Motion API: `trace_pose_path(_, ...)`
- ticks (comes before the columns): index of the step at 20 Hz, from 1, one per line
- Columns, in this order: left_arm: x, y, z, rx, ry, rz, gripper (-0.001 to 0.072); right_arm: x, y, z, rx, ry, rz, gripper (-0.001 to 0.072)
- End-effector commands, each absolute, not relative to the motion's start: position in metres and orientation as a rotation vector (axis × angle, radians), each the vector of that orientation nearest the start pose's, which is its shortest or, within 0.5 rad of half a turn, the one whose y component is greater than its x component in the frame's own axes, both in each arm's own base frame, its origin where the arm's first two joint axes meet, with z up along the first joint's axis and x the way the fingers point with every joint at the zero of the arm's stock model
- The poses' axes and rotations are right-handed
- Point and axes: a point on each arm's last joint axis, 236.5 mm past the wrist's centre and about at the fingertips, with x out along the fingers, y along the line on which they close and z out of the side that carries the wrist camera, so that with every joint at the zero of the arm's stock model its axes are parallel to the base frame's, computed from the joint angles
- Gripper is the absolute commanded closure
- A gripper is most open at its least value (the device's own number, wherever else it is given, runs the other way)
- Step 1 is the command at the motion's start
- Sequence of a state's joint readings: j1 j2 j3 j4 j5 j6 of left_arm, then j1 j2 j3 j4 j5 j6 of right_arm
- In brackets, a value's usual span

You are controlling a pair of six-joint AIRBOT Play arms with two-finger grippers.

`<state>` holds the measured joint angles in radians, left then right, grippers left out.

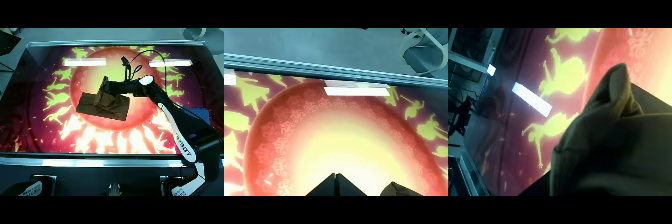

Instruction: Fold the shirts.

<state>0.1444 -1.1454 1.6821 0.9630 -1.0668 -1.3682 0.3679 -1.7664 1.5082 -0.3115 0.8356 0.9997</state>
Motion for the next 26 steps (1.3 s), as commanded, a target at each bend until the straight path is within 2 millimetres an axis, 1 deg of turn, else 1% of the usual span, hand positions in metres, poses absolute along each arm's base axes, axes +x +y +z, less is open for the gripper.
trace_pose_path(1, 0.413, -0.046, 0.339, -0.214, 0.451, -0.318, 0.0684, 0.476, 0.387, 0.044, 0.699, 0.896, 0.901, 0.0691)
trace_pose_path(2, 0.412, -0.047, 0.337, -0.214, 0.457, -0.319, 0.0684, 0.475, 0.391, 0.042, 0.706, 0.897, 0.896, 0.069)
trace_pose_path(3, 0.413, -0.047, 0.334, -0.217, 0.462, -0.318, 0.0684, 0.479, 0.39, 0.04, 0.707, 0.886, 0.877, 0.0659)
trace_pose_path(4, 0.414, -0.046, 0.33, -0.22, 0.472, -0.318, 0.0684, 0.48, 0.392, 0.04, 0.704, 0.881, 0.871, 0.0599)
trace_pose_path(5, 0.414, -0.046, 0.324, -0.224, 0.484, -0.317, 0.0684, 0.48, 0.392, 0.04, 0.709, 0.881, 0.871, 0.0446)
trace_pose_path(6, 0.415, -0.046, 0.319, -0.229, 0.497, -0.316, 0.0684, 0.477, 0.393, 0.041, 0.707, 0.888, 0.883, 0.0268)
trace_pose_path(7, 0.416, -0.046, 0.313, -0.233, 0.509, -0.315, 0.0684, 0.471, 0.395, 0.042, 0.703, 0.903, 0.911, 0.0149)
trace_pose_path(8, 0.416, -0.046, 0.308, -0.237, 0.519, -0.314, 0.0684, 0.461, 0.395, 0.044, 0.684, 0.922, 0.964, 0.0141)
trace_pose_path(9, 0.416, -0.046, 0.305, -0.235, 0.526, -0.315, 0.0684, 0.452, 0.388, 0.044, 0.642, 0.941, 1.012, 0.0139)
trace_pose_path(10, 0.416, -0.046, 0.304, -0.216, 0.526, -0.32, 0.0684, 0.445, 0.372, 0.039, 0.577, 0.981, 1.04, 0.014)
trace_pose_path(11, 0.416, -0.046, 0.305, -0.202, 0.522, -0.324, 0.0684, 0.443, 0.348, 0.027, 0.51, 1.039, 1.019, 0.0139)
trace_pose_path(13, 0.415, -0.045, 0.306, -0.18, 0.514, -0.328, 0.0684, 0.442, 0.272, -0.007, 0.37, 1.213, 0.852, 0.0139)
trace_pose_path(14, 0.415, -0.045, 0.306, -0.181, 0.515, -0.327, 0.0684, 0.436, 0.228, -0.026, 0.315, 1.329, 0.737, 0.014)
trace_pose_path(15, 0.415, -0.046, 0.305, -0.181, 0.516, -0.329, 0.0684, 0.43, 0.197, -0.039, 0.292, 1.41, 0.642, 0.014)
trace_pose_path(16, 0.416, -0.047, 0.305, -0.181, 0.517, -0.331, 0.0684, 0.428, 0.181, -0.049, 0.283, 1.449, 0.588, 0.0137)
trace_pose_path(17, 0.416, -0.047, 0.305, -0.181, 0.516, -0.331, 0.0684, 0.428, 0.181, -0.055, 0.301, 1.45, 0.571, 0.0103)
trace_pose_path(18, 0.416, -0.047, 0.306, -0.181, 0.514, -0.33, 0.0684, 0.43, 0.189, -0.062, 0.325, 1.444, 0.568, 0.0084)
trace_pose_path(20, 0.416, -0.047, 0.306, -0.181, 0.514, -0.33, 0.0684, 0.432, 0.213, -0.078, 0.352, 1.438, 0.584, 0.0079)
trace_pose_path(22, 0.415, -0.047, 0.306, -0.181, 0.514, -0.331, 0.0684, 0.436, 0.241, -0.089, 0.435, 1.427, 0.604, 0.0082)
trace_pose_path(23, 0.415, -0.047, 0.306, -0.181, 0.514, -0.331, 0.0684, 0.439, 0.253, -0.089, 0.492, 1.414, 0.611, 0.0128)
trace_pose_path(24, 0.415, -0.047, 0.306, -0.181, 0.514, -0.331, 0.0684, 0.445, 0.26, -0.09, 0.523, 1.392, 0.604, 0.0176)
trace_pose_path(25, 0.415, -0.047, 0.306, -0.181, 0.514, -0.331, 0.0684, 0.451, 0.262, -0.089, 0.548, 1.374, 0.587, 0.0184)
trace_pose_path(26, 0.415, -0.047, 0.306, -0.181, 0.514, -0.331, 0.0684, 0.456, 0.263, -0.088, 0.567, 1.355, 0.579, 0.0286)
